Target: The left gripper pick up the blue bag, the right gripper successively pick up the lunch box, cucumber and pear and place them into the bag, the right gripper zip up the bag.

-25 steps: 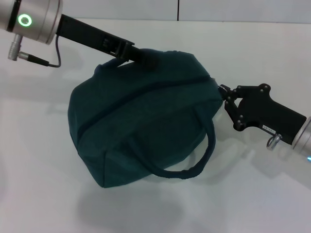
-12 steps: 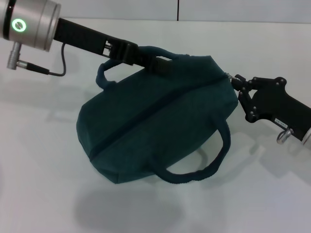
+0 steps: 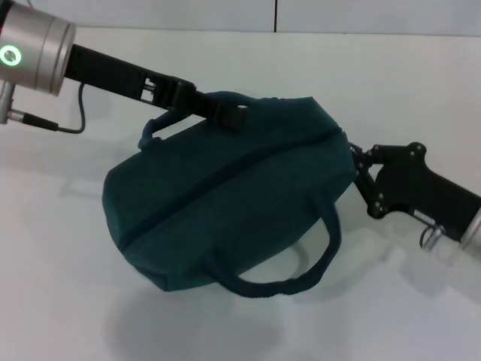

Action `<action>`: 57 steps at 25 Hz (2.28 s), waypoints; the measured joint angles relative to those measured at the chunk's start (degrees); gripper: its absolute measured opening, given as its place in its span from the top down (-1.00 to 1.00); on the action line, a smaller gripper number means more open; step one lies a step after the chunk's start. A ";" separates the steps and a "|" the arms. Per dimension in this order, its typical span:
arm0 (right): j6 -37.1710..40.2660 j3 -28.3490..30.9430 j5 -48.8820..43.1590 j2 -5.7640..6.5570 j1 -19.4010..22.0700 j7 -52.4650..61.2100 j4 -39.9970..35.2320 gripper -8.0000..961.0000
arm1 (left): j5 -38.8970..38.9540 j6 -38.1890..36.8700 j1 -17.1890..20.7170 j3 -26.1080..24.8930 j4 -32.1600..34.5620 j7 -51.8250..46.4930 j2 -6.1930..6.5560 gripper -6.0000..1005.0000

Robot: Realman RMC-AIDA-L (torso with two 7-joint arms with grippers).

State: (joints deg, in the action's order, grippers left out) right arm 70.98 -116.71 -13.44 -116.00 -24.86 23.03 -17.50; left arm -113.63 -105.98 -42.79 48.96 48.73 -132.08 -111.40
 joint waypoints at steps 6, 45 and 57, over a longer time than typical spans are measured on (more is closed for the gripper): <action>5.89 0.33 0.35 0.24 4.54 -0.05 0.35 0.96 | -0.05 0.09 1.27 -0.02 -1.38 2.28 0.00 0.86; 26.15 12.47 -10.25 9.73 -4.27 36.14 0.81 -0.26 | 17.25 -3.99 15.54 -6.94 -3.73 36.29 -2.65 0.14; 26.03 12.61 -31.54 9.08 -20.37 52.55 0.37 -0.42 | 16.82 -8.53 17.06 -6.67 -6.23 45.35 -3.00 -0.76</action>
State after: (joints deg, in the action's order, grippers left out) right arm 97.01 -104.10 -44.98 -106.92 -45.23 75.58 -17.13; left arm -96.81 -114.51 -25.74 42.29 42.49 -86.74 -114.40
